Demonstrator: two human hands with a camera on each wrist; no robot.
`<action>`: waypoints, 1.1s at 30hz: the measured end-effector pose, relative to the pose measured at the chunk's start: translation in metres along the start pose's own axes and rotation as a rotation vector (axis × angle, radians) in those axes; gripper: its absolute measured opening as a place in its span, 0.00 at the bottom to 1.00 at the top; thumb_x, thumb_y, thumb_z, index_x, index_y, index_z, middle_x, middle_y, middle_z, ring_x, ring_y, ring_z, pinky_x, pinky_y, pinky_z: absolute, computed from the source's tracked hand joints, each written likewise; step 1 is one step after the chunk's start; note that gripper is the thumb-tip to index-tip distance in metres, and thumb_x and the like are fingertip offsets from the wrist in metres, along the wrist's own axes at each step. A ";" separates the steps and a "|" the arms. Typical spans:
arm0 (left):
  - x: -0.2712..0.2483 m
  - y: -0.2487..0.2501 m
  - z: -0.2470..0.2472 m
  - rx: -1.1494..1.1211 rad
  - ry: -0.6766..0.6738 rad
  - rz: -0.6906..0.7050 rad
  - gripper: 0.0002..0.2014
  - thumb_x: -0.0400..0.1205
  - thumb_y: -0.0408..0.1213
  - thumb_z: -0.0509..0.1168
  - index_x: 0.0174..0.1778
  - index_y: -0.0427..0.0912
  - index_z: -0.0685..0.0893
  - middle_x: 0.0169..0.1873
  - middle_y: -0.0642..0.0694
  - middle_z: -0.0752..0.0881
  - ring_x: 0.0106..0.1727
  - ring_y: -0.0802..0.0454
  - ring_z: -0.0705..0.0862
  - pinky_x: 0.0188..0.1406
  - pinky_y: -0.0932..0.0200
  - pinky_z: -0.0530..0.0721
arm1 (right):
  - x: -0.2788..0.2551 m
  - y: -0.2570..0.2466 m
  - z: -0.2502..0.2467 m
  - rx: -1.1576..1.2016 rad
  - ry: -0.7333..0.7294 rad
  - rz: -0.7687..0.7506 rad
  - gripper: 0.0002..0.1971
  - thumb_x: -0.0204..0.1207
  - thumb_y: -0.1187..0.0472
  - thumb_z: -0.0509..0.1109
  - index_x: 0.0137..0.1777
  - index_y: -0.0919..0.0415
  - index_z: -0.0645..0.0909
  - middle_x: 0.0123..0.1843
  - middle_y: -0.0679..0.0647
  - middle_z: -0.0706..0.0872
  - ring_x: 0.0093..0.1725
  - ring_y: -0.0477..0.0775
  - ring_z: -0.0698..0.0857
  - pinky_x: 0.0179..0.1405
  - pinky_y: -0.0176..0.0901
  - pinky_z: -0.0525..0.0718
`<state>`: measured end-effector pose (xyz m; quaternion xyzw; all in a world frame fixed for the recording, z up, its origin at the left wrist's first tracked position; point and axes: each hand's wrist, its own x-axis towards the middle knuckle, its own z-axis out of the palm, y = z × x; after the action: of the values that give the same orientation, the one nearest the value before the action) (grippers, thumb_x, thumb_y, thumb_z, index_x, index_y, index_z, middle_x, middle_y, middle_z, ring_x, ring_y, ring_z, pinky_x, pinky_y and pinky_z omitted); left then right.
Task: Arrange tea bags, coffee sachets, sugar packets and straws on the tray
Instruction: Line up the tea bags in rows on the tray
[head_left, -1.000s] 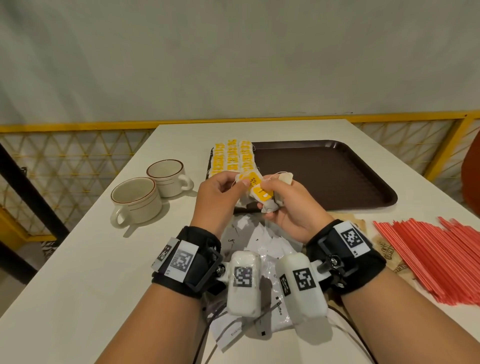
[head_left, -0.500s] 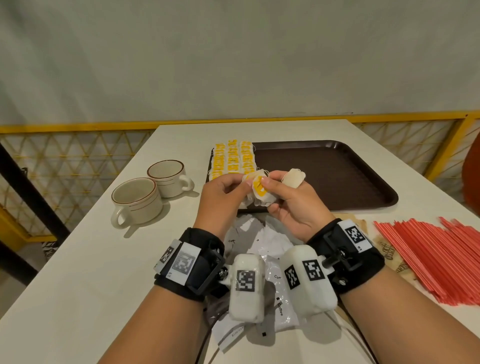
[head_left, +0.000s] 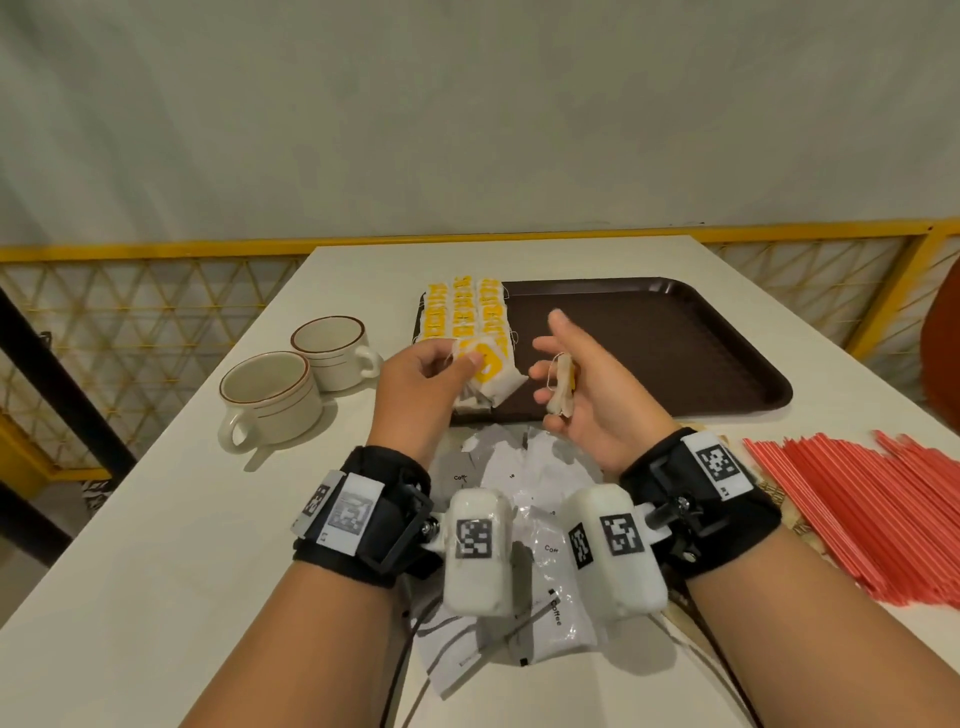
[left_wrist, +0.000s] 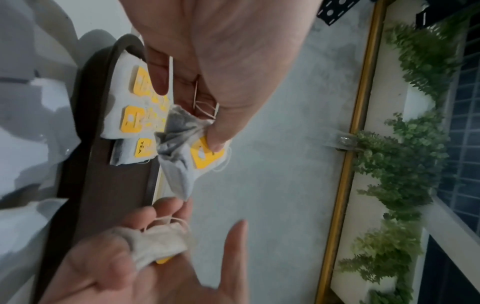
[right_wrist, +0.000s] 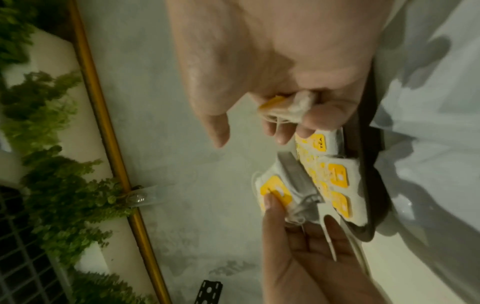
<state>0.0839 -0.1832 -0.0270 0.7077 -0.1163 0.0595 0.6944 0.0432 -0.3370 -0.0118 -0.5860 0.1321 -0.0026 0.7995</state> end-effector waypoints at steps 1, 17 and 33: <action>0.001 0.000 -0.001 0.004 0.003 -0.001 0.03 0.79 0.34 0.70 0.43 0.47 0.88 0.42 0.44 0.90 0.43 0.52 0.86 0.51 0.55 0.85 | -0.001 -0.002 -0.001 0.059 -0.026 0.026 0.20 0.82 0.43 0.60 0.61 0.58 0.80 0.39 0.52 0.79 0.35 0.49 0.74 0.28 0.40 0.69; 0.006 -0.009 -0.006 0.027 -0.010 0.004 0.05 0.79 0.32 0.70 0.42 0.47 0.88 0.42 0.46 0.90 0.44 0.55 0.86 0.49 0.62 0.83 | 0.008 -0.009 -0.018 -0.484 0.143 -0.440 0.09 0.72 0.66 0.77 0.50 0.57 0.85 0.45 0.55 0.91 0.44 0.48 0.88 0.45 0.41 0.87; 0.095 0.015 0.027 0.745 -0.537 -0.084 0.02 0.77 0.30 0.71 0.42 0.41 0.86 0.32 0.49 0.84 0.33 0.58 0.81 0.38 0.65 0.81 | 0.047 -0.049 -0.016 -0.891 -0.212 -0.226 0.06 0.74 0.70 0.74 0.45 0.59 0.83 0.41 0.55 0.85 0.40 0.49 0.86 0.45 0.46 0.90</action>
<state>0.1694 -0.2181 0.0104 0.9034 -0.2342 -0.1164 0.3399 0.0925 -0.3752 0.0202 -0.8798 -0.0266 0.0271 0.4738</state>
